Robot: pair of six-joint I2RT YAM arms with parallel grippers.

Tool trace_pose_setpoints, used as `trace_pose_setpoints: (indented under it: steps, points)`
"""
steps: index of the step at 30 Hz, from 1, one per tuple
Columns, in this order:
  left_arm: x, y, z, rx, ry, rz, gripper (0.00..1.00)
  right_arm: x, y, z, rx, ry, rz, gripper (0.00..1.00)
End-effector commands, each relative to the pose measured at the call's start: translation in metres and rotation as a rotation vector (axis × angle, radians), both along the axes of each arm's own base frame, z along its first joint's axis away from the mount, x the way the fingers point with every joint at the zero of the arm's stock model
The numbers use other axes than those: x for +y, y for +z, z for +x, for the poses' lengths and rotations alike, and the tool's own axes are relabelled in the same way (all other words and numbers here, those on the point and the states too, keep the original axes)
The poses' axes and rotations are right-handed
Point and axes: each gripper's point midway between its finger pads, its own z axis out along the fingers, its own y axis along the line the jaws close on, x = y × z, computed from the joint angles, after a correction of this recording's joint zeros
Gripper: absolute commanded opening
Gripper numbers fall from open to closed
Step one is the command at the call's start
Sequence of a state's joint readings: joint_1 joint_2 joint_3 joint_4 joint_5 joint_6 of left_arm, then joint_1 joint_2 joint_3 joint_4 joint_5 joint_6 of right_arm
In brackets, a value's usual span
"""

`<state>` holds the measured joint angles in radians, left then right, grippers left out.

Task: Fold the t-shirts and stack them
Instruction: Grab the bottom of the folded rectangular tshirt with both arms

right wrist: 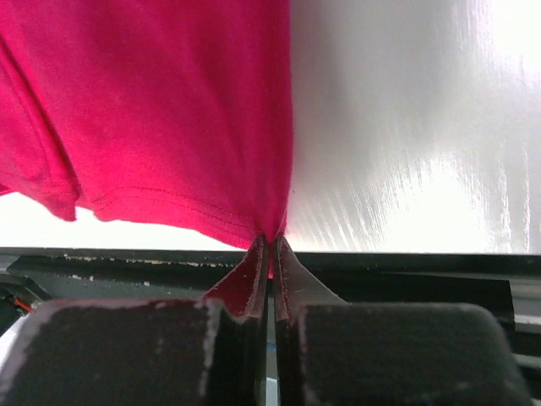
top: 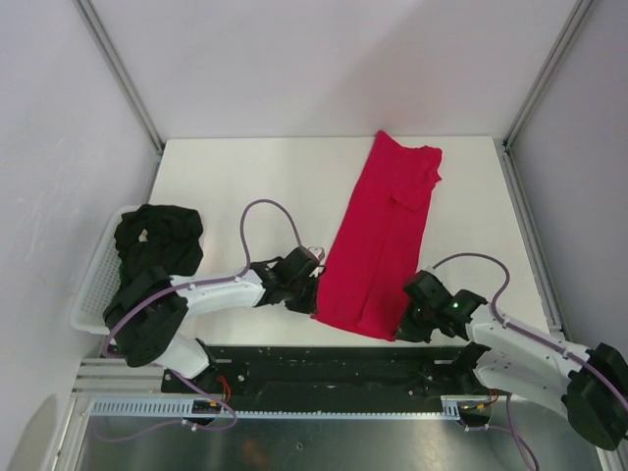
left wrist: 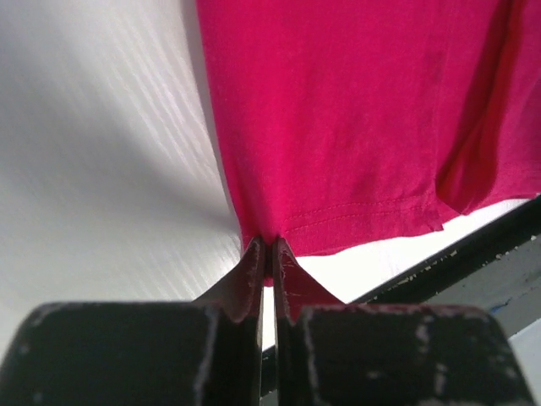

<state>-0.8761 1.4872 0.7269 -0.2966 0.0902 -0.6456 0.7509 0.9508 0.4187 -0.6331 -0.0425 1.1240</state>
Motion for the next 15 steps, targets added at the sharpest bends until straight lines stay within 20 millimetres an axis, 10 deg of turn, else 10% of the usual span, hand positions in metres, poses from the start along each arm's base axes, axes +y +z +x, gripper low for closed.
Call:
trace_pose_setpoints:
  steps: [1, 8, 15]
  points:
    - [-0.006, 0.013, -0.016, -0.018, -0.045, -0.036, 0.04, -0.009, 0.011, -0.018, 0.024, 0.009, 0.011, 0.0]
    - [-0.031, 0.053, -0.004, -0.082, -0.04, -0.115, 0.03, -0.015, 0.056, -0.002, -0.094, -0.031, 0.041, 0.0]
    - [-0.086, 0.103, 0.074, -0.174, 0.008, -0.196, 0.0, -0.038, 0.096, 0.093, -0.297, -0.138, -0.062, 0.0]
